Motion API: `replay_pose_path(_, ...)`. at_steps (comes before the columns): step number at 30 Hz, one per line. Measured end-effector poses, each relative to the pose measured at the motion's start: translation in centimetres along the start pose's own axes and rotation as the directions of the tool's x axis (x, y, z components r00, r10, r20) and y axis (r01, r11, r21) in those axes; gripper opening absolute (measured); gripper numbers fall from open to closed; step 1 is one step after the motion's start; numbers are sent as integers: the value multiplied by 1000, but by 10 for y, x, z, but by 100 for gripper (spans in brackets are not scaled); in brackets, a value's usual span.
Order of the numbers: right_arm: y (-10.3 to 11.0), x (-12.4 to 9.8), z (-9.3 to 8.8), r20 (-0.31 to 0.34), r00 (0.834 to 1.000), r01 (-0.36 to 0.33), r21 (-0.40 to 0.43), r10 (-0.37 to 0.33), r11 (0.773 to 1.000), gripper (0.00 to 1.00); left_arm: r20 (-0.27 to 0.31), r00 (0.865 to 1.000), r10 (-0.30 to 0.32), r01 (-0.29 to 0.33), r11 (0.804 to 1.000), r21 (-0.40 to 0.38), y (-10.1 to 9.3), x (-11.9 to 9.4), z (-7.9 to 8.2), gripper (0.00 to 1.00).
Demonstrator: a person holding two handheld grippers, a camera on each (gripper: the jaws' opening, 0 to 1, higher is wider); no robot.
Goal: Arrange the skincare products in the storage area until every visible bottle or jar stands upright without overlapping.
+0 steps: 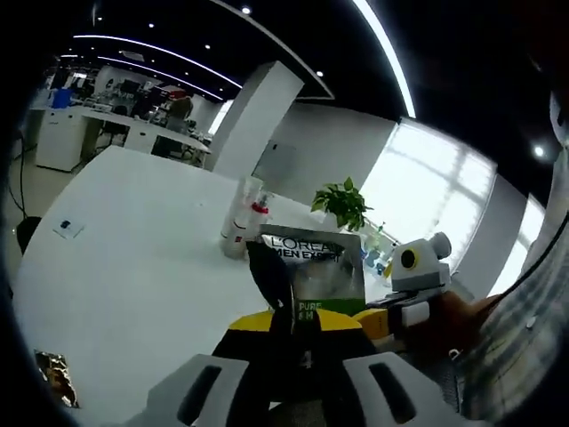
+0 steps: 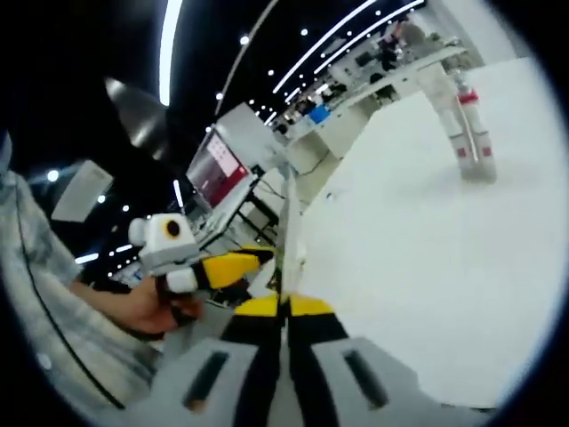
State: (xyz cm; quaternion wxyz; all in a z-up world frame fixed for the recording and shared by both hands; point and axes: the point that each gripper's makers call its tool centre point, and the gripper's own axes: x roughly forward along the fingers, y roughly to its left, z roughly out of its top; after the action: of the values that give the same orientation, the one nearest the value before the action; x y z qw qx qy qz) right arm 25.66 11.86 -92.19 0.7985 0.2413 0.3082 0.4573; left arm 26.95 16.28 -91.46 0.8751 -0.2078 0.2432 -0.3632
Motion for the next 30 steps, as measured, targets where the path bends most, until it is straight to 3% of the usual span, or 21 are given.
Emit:
replay_pose_path(5,10,-1,1,2,999,-42,-16,42,999,0,22,999,-23,25,997,-68,4,2,2,39)
replay_pose_path(8,15,-1,1,1,998,-63,-17,63,998,0,21,997,-68,70,989,-128,-1,3,0,49)
replay_pose_path(9,18,-1,1,4,997,-78,-17,78,997,0,21,991,-129,131,974,-183,-9,3,0,49)
replay_pose_path(12,26,-3,4,15,992,-127,-17,128,992,0,36,980,-197,200,952,-232,-16,3,2,46)
replay_pose_path(16,35,-6,8,31,982,-185,6,185,983,0,68,971,-227,237,934,-266,-17,2,6,42)
replay_pose_path(19,47,-10,14,58,965,-259,31,257,965,0,138,951,-278,309,885,-348,-20,-2,16,31)
replay_pose_path(21,49,-13,17,78,961,-269,29,266,963,0,201,932,-301,359,837,-413,-20,-7,25,27)
replay_pose_path(23,53,-15,18,82,954,-293,32,289,956,0,229,916,-329,397,824,-405,-23,-8,30,26)
replay_pose_path(26,56,-14,19,82,950,-305,22,303,952,0,213,917,-337,397,820,-412,-26,-4,27,30)
replay_pose_path(30,54,-11,17,65,952,-302,27,300,953,0,182,905,-384,425,804,-417,-37,-2,23,29)
